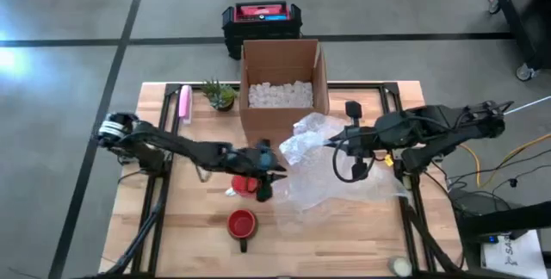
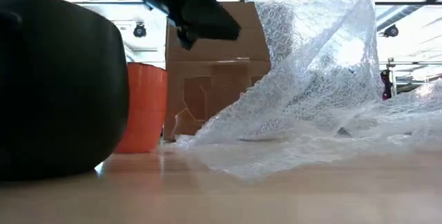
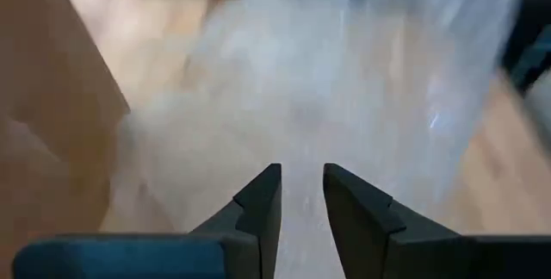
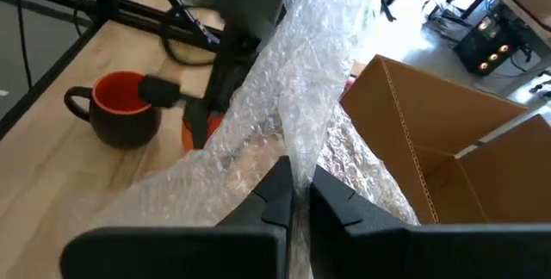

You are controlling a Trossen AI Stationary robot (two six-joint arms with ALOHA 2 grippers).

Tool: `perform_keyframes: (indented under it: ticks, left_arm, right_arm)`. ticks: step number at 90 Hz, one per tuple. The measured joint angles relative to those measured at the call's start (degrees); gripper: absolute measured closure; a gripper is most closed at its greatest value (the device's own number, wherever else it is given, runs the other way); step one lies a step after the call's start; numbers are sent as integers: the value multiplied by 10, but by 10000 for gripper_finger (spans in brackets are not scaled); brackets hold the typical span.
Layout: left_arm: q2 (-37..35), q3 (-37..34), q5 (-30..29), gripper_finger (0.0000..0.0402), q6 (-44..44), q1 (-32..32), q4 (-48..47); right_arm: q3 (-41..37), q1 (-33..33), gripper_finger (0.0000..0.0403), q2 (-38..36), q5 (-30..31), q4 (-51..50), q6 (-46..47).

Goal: Wrap mug
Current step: Wrap the orange mug with the bubble wrap on top

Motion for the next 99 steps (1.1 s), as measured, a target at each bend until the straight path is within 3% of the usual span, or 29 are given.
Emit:
perform_keyframes:
  ticks: [11,32,52,74,99]
  left_arm:
    - [52,78,0,326,0,0,-92]
    - [110,142,68,320,-11,-4,-100]
    - [124,138,79,273,-30,-3,-99]
    - [163,124,76,207,-40,-3,-89]
    - [242,124,74,215,-57,-1,-49]
  right_arm:
    - [0,0,403,0,0,-2,0]
    - [0,0,403,0,0,-80,42]
    - [-20,0,403,-3,0,-116,70]
    - [-108,3,403,-4,1,-107,127]
    - [-245,52,403,-4,-11,-61,242]
